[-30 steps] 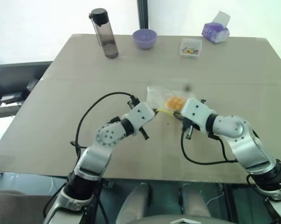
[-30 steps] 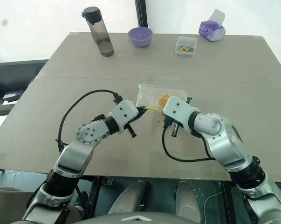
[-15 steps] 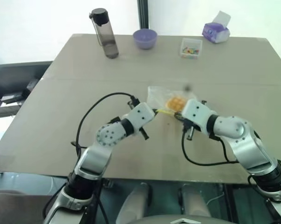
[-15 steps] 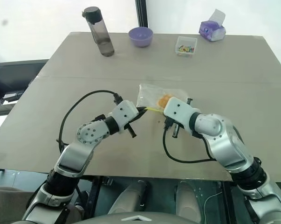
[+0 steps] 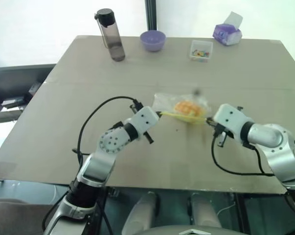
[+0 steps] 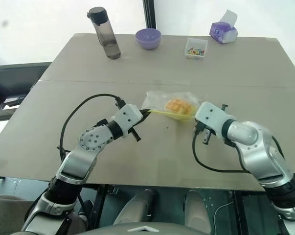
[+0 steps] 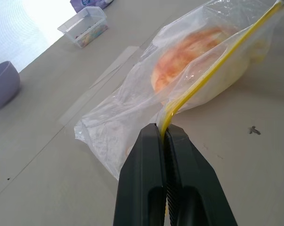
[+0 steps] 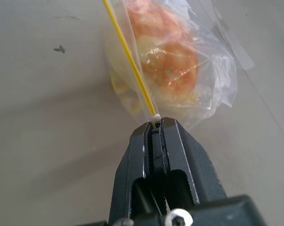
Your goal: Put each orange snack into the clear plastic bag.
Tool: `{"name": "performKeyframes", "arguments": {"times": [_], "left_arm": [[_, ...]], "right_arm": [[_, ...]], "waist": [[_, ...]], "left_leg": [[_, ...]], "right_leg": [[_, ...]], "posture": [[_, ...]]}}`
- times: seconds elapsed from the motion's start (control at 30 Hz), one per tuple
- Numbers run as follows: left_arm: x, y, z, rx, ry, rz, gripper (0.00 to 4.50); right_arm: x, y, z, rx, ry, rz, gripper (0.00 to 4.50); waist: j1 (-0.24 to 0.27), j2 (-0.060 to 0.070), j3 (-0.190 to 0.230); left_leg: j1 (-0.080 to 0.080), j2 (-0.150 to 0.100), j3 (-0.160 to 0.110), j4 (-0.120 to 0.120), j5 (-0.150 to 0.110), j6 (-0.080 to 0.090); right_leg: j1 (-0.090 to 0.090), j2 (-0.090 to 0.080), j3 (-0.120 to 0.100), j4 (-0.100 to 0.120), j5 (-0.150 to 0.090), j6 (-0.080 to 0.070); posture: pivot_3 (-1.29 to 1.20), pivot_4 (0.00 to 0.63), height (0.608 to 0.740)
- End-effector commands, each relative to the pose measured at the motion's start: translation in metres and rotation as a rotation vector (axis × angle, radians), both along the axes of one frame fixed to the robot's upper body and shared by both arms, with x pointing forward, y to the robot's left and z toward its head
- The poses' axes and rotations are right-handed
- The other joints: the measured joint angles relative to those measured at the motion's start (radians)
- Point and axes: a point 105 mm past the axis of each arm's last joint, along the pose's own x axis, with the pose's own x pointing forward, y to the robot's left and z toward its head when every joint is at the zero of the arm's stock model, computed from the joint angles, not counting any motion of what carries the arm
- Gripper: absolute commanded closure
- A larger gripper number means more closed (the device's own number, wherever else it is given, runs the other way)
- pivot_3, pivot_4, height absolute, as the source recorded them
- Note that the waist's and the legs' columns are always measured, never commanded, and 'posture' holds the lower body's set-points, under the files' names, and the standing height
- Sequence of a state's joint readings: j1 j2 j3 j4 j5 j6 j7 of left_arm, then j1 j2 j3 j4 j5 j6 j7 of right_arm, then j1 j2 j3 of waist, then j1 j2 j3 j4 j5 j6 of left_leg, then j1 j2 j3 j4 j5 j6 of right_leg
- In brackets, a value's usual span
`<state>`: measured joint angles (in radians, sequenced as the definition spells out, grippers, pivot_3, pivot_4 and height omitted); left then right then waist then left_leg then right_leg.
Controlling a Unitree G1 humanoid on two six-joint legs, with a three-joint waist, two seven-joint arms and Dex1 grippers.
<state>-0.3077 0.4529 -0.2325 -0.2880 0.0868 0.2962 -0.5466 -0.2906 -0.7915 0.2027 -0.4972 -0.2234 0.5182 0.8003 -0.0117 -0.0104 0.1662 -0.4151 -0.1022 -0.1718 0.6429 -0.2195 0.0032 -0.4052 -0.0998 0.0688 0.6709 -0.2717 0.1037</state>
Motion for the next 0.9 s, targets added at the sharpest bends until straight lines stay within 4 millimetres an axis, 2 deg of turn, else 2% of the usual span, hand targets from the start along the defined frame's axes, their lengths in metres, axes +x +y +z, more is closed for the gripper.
{"name": "performKeyframes", "arguments": {"times": [0.03, 0.13, 0.27, 0.4, 0.47, 0.53, 0.6, 0.7, 0.8, 0.9], "left_arm": [[0.005, 0.007, 0.011, -0.008, -0.054, 0.029, 4.50], [0.009, 0.003, 0.014, -0.010, -0.068, 0.016, 4.50], [0.029, -0.005, 0.034, -0.028, -0.134, 0.015, 4.50], [0.063, -0.009, 0.077, -0.081, -0.261, 0.064, 4.50], [0.071, -0.011, 0.091, -0.091, -0.304, 0.059, 4.50], [0.075, -0.012, 0.101, -0.104, -0.338, 0.056, 4.50], [0.074, -0.014, 0.108, -0.110, -0.366, 0.044, 4.50], [0.063, -0.015, 0.105, -0.112, -0.362, 0.016, 4.50], [0.050, -0.014, 0.086, -0.103, -0.305, -0.004, 4.50], [0.025, -0.011, 0.053, -0.095, -0.176, -0.048, 4.50]], "right_arm": [[0.001, -0.013, 0.012, -0.016, -0.046, -0.036, 4.38], [0.006, -0.013, 0.021, -0.015, -0.098, -0.043, 4.38], [0.030, -0.008, 0.060, 0.038, -0.306, -0.074, 4.38], [0.050, -0.006, 0.116, 0.101, -0.553, -0.104, 4.38], [0.054, -0.007, 0.135, 0.118, -0.627, -0.111, 4.38], [0.055, -0.008, 0.145, 0.125, -0.665, -0.112, 4.38], [0.054, -0.010, 0.144, 0.124, -0.660, -0.110, 4.38], [0.046, -0.013, 0.127, 0.109, -0.597, -0.099, 4.38], [0.036, -0.013, 0.109, 0.122, -0.514, -0.090, 4.38], [0.023, -0.014, 0.084, 0.136, -0.379, -0.085, 4.38]], "waist": [[0.000, 0.000, 0.000], [0.000, 0.000, 0.000], [-0.002, 0.000, 0.000], [-0.001, -0.001, 0.000], [-0.001, -0.001, 0.000], [-0.003, -0.001, 0.000], [-0.005, -0.001, 0.000], [-0.005, -0.001, 0.000], [-0.008, 0.000, 0.000], [-0.013, 0.000, 0.000]], "left_leg": [[0.000, 0.000, 0.000, 0.000, 0.000, 0.000], [0.000, 0.000, 0.000, 0.000, 0.000, 0.000], [0.000, 0.000, 0.000, 0.001, 0.000, 0.000], [0.000, 0.000, 0.000, 0.002, 0.000, 0.000], [-0.001, -0.001, 0.000, 0.003, 0.000, 0.000], [-0.001, -0.001, 0.000, 0.002, 0.000, 0.000], [-0.002, -0.001, 0.001, 0.000, 0.000, 0.000], [-0.003, -0.001, 0.000, -0.002, 0.000, 0.000], [-0.003, 0.000, 0.001, -0.003, 0.000, 0.000], [-0.003, 0.000, 0.002, -0.002, 0.000, 0.000]], "right_leg": [[0.000, 0.000, 0.000, 0.000, 0.000, 0.000], [0.000, 0.000, 0.000, 0.000, 0.000, 0.000], [0.000, 0.000, 0.000, 0.001, 0.000, 0.000], [0.000, 0.000, -0.001, 0.002, 0.000, 0.000], [0.000, 0.000, -0.001, 0.001, 0.000, 0.000], [0.000, -0.001, -0.001, -0.001, 0.000, 0.000], [0.000, -0.001, 0.000, -0.004, 0.000, 0.000], [-0.002, -0.001, 0.000, -0.005, 0.000, 0.000], [-0.002, -0.001, 0.000, -0.005, 0.000, 0.000], [-0.003, -0.001, 0.002, -0.001, 0.000, 0.000]], "posture": [[0.00, 0.150, 0.739], [0.00, 0.150, 0.739], [0.00, 0.150, 0.739], [0.00, 0.150, 0.739], [0.00, 0.150, 0.739], [0.00, 0.150, 0.739], [0.00, 0.150, 0.739], [0.00, 0.150, 0.739], [0.00, 0.150, 0.739], [0.00, 0.150, 0.739]]}}
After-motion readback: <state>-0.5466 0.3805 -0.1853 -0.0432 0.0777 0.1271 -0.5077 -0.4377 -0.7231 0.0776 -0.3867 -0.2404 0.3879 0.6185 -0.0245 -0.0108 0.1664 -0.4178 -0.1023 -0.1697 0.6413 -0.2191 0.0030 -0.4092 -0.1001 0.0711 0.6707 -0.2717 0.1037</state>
